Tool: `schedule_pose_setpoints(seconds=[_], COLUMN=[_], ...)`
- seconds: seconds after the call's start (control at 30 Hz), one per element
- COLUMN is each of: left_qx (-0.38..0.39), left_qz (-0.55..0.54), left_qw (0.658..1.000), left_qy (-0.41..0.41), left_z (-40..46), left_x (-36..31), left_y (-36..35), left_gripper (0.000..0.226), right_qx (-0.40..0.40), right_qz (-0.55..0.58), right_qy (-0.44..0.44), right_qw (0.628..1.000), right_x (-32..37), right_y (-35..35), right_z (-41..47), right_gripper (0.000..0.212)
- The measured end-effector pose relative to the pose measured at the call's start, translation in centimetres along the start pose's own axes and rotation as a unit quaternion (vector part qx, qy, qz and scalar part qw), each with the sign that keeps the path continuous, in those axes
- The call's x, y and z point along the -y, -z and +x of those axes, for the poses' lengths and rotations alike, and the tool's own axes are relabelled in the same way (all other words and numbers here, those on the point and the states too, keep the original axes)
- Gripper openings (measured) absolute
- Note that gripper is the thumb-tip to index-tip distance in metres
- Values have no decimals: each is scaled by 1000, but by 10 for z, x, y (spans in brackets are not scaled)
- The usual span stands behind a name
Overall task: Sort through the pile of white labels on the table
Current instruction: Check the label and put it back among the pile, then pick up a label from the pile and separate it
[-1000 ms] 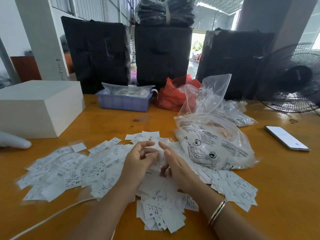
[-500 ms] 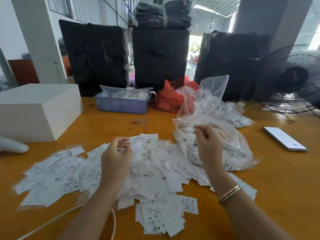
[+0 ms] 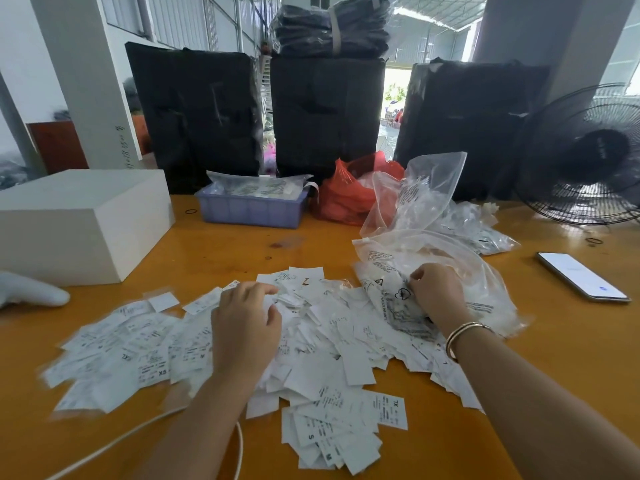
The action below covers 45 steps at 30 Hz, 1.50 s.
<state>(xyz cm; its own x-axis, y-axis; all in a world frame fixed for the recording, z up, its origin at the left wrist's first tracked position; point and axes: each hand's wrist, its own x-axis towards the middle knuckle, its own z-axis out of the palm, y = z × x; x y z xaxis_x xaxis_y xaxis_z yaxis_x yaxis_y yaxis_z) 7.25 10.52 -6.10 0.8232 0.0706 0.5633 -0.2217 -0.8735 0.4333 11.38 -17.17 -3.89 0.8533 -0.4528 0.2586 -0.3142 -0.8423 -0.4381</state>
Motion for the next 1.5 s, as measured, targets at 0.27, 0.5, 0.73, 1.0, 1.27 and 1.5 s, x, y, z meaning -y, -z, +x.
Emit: schedule_pose_setpoints(seconds=[0.27, 0.5, 0.73, 1.0, 1.27, 1.5], left_qx=[13, 16, 51, 233, 102, 61], left_qz=[-24, -49, -193, -349, -356, -357], left_qw=[999, 998, 979, 908, 924, 922], left_qy=[-26, -34, -43, 1, 92, 135], left_z=[-1, -2, -7, -14, -11, -7], left_x=[-1, -4, -11, -23, -21, -18], left_y=[-4, -6, -6, -4, -8, -6], left_gripper=[21, 21, 19, 52, 5, 9], right_qx=[-32, -199, 13, 193, 113, 135], right_qz=[48, 137, 462, 427, 320, -70], right_qy=[-12, 109, 126, 155, 180, 292], right_qw=[998, 964, 878, 870, 923, 944], right_x=[-7, 4, 42, 50, 45, 49], right_y=[-1, 12, 11, -14, -17, -30], right_z=[2, -19, -76, -95, -93, -96], right_gripper=[28, 16, 7, 8, 15, 48])
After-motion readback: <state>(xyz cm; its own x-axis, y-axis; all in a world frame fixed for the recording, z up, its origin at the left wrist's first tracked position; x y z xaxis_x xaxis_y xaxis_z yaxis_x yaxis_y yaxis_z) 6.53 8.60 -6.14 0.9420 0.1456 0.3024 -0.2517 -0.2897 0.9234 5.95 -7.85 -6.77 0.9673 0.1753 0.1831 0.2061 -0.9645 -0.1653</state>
